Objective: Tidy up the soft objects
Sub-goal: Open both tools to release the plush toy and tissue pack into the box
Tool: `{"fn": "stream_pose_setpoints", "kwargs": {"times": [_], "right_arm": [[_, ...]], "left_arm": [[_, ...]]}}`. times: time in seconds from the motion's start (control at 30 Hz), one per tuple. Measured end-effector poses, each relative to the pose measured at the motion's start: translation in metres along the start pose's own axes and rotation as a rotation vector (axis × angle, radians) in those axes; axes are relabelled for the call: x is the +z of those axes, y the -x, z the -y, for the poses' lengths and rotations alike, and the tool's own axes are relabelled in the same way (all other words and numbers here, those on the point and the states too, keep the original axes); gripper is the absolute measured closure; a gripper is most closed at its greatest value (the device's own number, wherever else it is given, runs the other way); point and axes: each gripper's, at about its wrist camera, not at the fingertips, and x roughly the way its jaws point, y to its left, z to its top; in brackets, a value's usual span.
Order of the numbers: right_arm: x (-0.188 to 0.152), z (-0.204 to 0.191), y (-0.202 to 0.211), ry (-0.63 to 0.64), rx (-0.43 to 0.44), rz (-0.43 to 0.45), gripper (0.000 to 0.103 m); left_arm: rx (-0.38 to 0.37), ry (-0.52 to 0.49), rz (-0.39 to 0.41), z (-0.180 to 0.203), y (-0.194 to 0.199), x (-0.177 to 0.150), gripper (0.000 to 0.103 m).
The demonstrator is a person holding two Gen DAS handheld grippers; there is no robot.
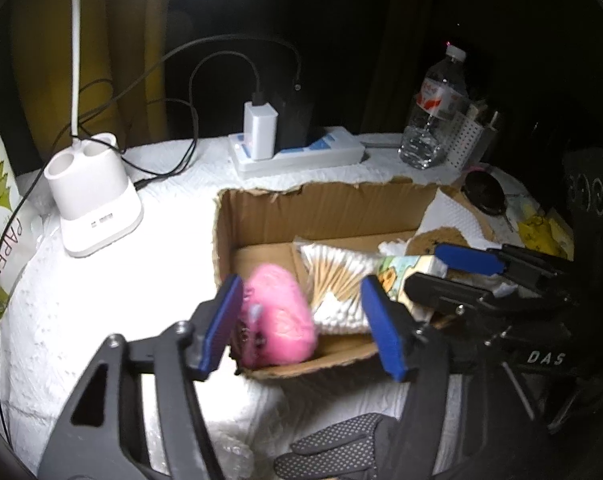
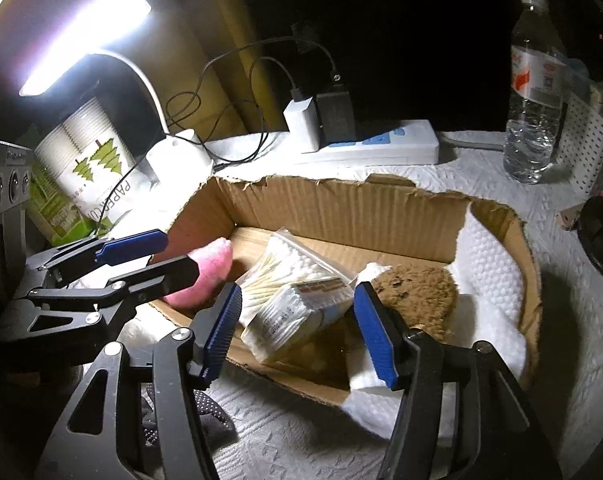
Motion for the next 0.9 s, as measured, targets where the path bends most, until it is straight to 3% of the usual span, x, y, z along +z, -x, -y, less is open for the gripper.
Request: {"fn": "stream_pose_setpoints", "kwargs": {"times": [0.67,0.9], "right_arm": [[-0.016,-0.024,0.047,0.012,-0.047,0.051,0.04],[-0.026,-0.036,0.056,0.017,-0.067,0.054,0.04]], "left_arm": [[-0.012,0.002,0.073,0.002,0.057,-0.02,0.037],[-0.025,0.005,0.082,-0.002,0.075,-0.034,0.029]]}}
